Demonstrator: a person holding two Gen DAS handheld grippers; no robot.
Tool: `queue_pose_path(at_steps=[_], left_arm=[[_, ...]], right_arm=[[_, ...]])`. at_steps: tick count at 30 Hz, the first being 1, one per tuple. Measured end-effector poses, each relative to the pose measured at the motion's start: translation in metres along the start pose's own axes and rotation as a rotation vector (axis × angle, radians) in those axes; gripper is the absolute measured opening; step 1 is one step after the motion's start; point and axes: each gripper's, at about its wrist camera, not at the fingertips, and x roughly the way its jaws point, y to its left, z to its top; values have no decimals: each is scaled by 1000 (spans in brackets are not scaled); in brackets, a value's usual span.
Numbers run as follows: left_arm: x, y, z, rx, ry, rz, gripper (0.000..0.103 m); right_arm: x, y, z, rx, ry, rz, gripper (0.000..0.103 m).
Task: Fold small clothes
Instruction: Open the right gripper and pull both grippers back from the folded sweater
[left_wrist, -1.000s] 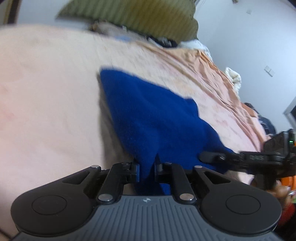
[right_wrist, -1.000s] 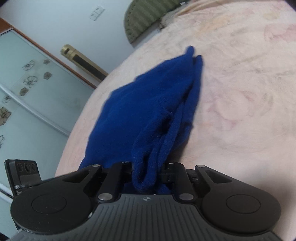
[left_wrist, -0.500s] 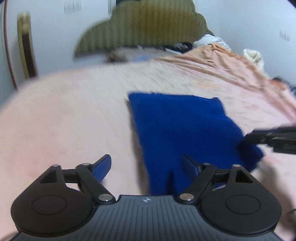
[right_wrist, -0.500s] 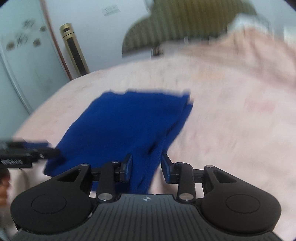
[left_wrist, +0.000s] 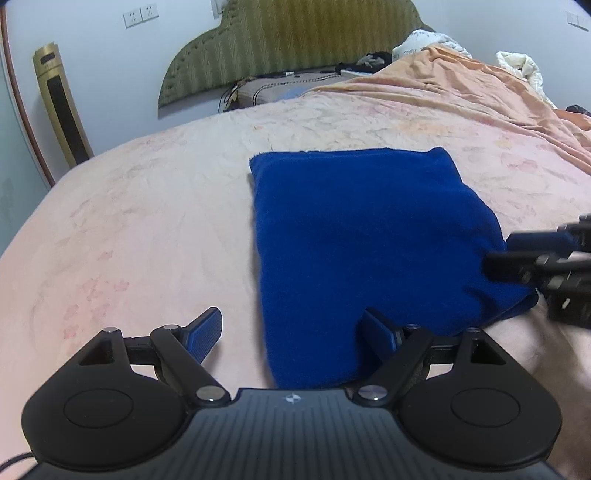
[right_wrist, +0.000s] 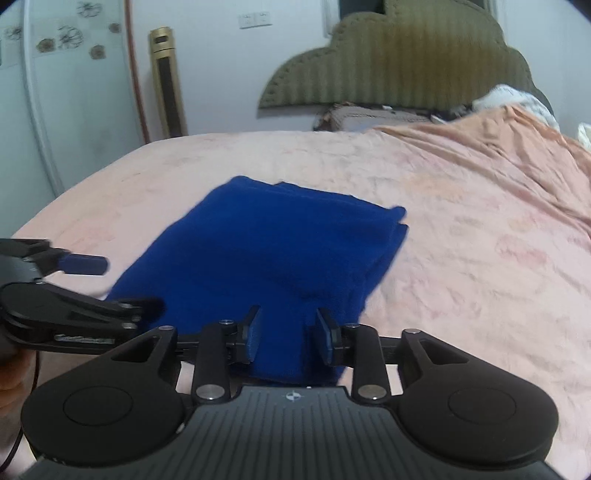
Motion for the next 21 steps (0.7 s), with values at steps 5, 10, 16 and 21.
queue_pose_path(at_steps=[5,10,16,21], left_arm=[[-2,-4,-3,-9,10,6,83],[-4,-3,-5,-28,23,20,83],[-11,-2,-10,-52,37,22,83],[-15,1,-16,-80,54,12,83]], right_arm=[[13,-1,-9,41,48,-44,51],[-2,7,-10,60,8,-41,75],[-5,11,-17,80,24,-56,86],[-12,17,-22,80,19,-70,95]])
